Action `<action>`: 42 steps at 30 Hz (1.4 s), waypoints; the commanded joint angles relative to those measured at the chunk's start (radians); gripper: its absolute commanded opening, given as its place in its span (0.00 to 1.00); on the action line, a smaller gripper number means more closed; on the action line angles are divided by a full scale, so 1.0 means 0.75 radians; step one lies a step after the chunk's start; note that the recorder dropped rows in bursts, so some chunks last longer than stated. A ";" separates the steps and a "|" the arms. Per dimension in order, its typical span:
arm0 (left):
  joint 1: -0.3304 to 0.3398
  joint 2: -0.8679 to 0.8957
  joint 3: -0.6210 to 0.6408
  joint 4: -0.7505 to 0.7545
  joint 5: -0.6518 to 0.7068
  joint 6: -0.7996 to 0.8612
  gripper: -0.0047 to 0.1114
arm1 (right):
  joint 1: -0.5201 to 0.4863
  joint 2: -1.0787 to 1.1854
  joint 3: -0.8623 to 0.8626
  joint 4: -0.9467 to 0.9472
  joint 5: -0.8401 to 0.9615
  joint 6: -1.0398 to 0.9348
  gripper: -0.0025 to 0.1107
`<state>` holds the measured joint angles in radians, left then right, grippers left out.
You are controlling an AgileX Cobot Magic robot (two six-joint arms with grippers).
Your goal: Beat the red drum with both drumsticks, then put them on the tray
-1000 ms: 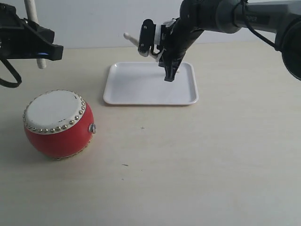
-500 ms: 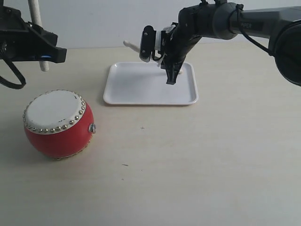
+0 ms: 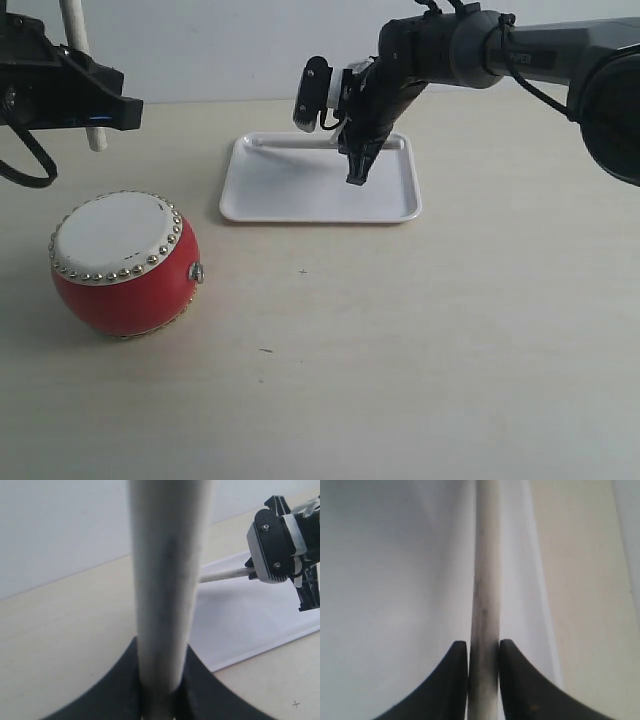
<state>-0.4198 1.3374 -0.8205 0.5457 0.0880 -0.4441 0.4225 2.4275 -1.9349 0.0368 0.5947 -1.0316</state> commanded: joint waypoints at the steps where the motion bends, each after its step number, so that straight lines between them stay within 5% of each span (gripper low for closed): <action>1: 0.003 0.000 -0.010 -0.013 -0.013 -0.008 0.04 | -0.007 -0.002 -0.004 0.013 0.000 0.011 0.22; 7: 0.003 0.000 -0.010 -0.013 -0.013 -0.008 0.04 | -0.007 -0.010 -0.004 0.013 0.006 0.048 0.22; 13: 0.003 0.001 -0.010 -0.007 0.028 0.028 0.04 | -0.008 -0.104 -0.023 0.006 0.120 0.422 0.22; 20: 0.003 0.024 -0.010 -0.007 0.061 0.037 0.04 | -0.008 -0.259 -0.023 0.158 0.304 0.555 0.22; 28: 0.100 0.247 -0.155 -0.055 0.388 0.068 0.04 | -0.008 -0.382 -0.023 0.557 0.520 0.437 0.22; 33: 0.187 0.304 -0.163 -0.668 0.263 0.702 0.04 | -0.008 -0.378 -0.023 0.808 0.676 0.259 0.22; 42: 0.332 0.304 -0.256 -1.824 0.426 1.837 0.04 | -0.008 -0.373 -0.023 1.198 0.835 0.039 0.22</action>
<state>-0.2047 1.5651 -0.9899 -0.5825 0.3669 0.7046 0.4225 2.1485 -1.9453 0.8604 1.2089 -0.9623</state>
